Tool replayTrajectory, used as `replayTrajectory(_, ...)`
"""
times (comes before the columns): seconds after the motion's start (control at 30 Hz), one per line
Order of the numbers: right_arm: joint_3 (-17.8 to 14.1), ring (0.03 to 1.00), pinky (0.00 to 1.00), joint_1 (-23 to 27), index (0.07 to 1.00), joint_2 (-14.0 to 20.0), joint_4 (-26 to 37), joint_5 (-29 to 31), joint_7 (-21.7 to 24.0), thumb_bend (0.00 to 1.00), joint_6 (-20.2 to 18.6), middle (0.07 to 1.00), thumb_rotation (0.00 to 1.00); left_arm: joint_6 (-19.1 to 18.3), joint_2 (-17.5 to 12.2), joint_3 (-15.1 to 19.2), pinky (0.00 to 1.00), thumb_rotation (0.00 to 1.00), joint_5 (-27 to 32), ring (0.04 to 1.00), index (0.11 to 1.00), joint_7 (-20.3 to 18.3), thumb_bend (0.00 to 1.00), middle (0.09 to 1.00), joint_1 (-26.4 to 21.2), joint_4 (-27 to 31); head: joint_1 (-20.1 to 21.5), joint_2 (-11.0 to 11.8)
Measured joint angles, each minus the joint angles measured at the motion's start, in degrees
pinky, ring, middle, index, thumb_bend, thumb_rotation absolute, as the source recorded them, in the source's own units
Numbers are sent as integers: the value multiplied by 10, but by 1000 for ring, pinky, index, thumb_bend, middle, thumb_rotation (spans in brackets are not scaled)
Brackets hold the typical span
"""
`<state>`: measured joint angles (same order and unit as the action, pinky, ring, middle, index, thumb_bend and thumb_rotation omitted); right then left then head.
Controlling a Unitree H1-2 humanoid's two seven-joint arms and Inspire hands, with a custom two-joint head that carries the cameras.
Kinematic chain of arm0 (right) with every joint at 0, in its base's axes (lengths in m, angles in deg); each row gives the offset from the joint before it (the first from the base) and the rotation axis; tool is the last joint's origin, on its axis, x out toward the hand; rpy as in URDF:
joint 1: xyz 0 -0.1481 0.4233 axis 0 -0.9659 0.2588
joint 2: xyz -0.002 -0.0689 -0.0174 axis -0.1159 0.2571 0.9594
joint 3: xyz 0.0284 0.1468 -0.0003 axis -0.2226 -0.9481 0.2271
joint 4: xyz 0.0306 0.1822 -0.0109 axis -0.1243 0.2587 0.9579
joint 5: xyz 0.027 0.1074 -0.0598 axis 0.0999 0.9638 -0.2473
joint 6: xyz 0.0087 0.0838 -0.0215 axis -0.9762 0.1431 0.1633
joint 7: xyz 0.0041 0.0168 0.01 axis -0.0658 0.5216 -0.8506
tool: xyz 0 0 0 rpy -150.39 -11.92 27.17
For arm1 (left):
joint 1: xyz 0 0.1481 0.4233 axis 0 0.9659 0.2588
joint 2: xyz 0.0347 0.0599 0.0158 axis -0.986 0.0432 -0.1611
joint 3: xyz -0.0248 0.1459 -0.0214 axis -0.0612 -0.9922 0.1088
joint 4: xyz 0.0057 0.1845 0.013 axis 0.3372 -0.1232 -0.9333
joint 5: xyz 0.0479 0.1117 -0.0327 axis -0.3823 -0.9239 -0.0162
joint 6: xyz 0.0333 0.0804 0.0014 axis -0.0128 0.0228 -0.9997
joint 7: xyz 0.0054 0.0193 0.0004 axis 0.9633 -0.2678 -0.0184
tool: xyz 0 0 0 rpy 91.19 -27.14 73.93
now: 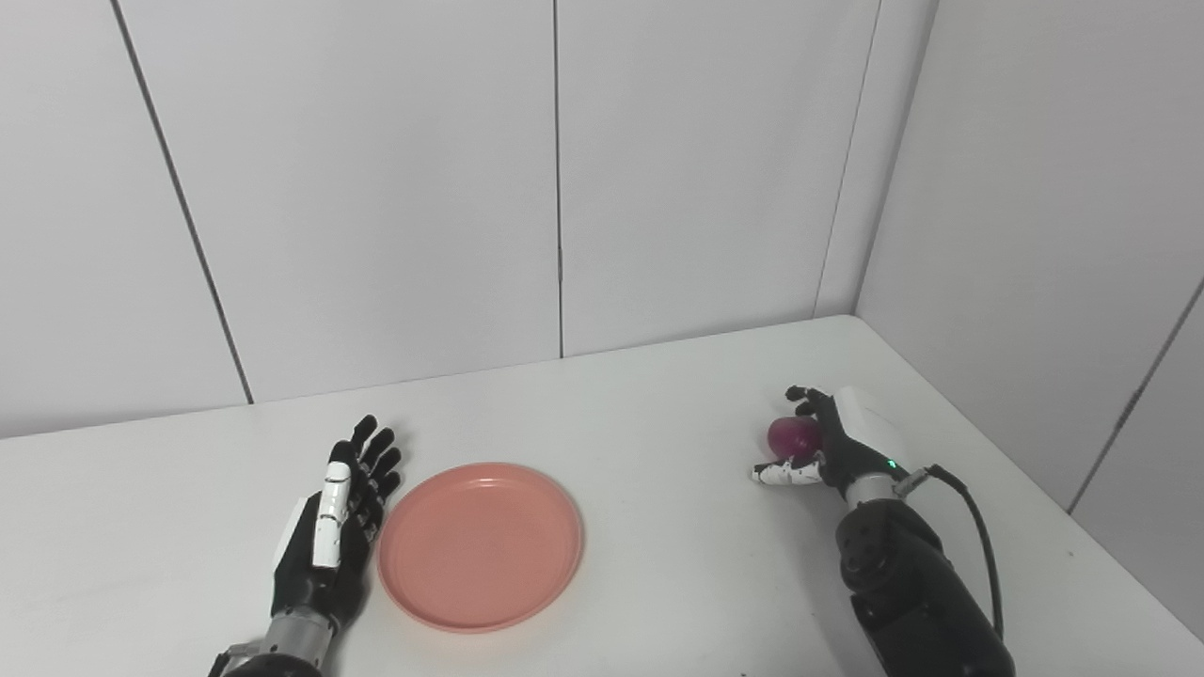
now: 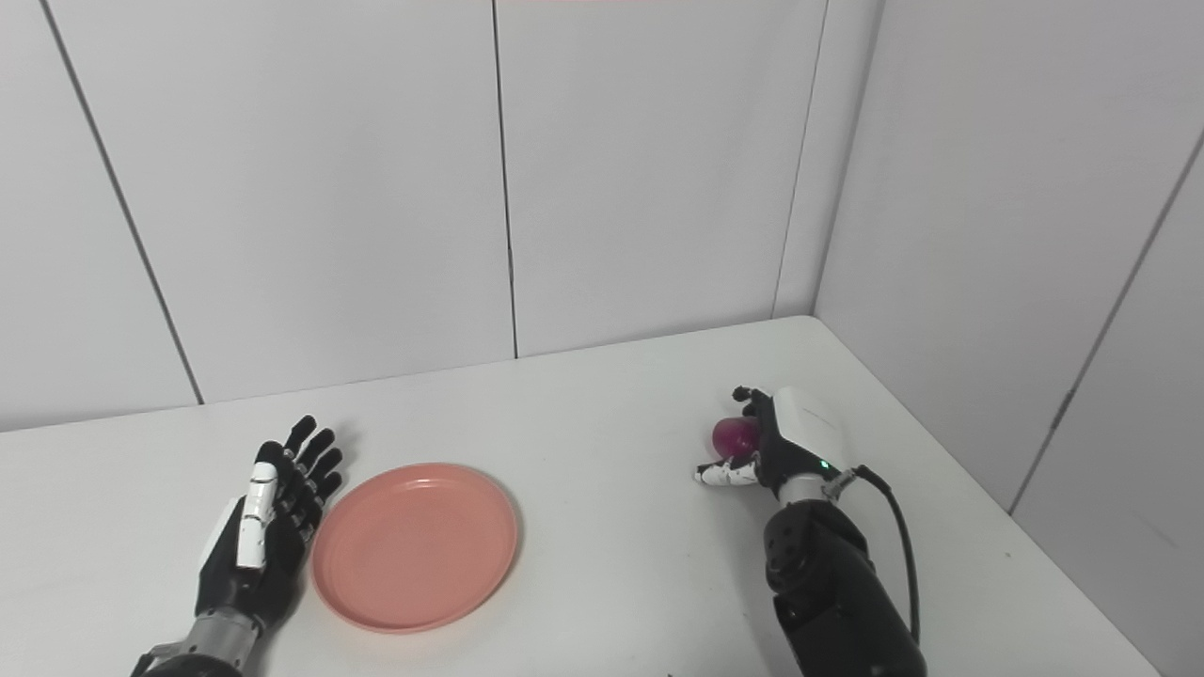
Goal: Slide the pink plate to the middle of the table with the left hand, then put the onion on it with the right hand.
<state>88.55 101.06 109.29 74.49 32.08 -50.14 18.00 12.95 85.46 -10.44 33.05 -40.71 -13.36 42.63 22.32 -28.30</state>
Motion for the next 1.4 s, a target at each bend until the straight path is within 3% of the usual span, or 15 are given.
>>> replayTrajectory(0.13, 2, 569, 470, 0, 677, 0, -8, 7, -23, 656, 7, 632, 5, 0, 1, 0, 973, 1000, 0, 969, 957, 0, 600, 970, 0, 1, -3, 0)
replayTrajectory(0.23, 0, 448, 340, -1, 532, 0, -11, 21, -35, 535, 13, 486, 0, 0, 1, -1, 969, 1000, -1, 965, 954, 0, 600, 966, 1, 1, -3, 0)
replayTrajectory(0.33, -2, 425, 315, -2, 528, 0, -12, 34, -47, 518, 19, 444, 0, 0, 2, -1, 969, 1000, -1, 965, 954, 0, 596, 965, 1, 2, -4, 0)
replayTrajectory(0.4, -3, 383, 310, -3, 544, -1, -13, 43, -59, 507, 27, 481, 0, 0, 2, -2, 969, 1000, -1, 964, 953, 0, 593, 964, 1, 3, -4, 0)
replayTrajectory(0.73, -4, 385, 345, -8, 541, -1, -11, 61, -90, 508, 49, 493, 0, -1, 7, -3, 960, 1000, -3, 961, 951, 4, 597, 963, 3, 5, -10, -1)
replayTrajectory(0.97, -5, 347, 232, -9, 556, -14, 27, 75, -102, 501, 54, 462, 0, -1, 8, -7, 976, 1000, -3, 965, 955, 4, 607, 965, 4, 6, -16, -1)
replayTrajectory(1.1, -1, 401, 177, -9, 490, -22, 59, 87, -103, 513, 69, 505, 0, -1, 8, -9, 974, 1000, -5, 962, 953, 5, 610, 964, 4, 6, -30, -3)
replayTrajectory(1.4, 41, 397, 183, -4, 488, -48, 106, 97, -82, 513, 91, 508, 0, -2, 17, -19, 981, 1000, -13, 966, 962, 16, 609, 969, 11, 17, -68, -10)
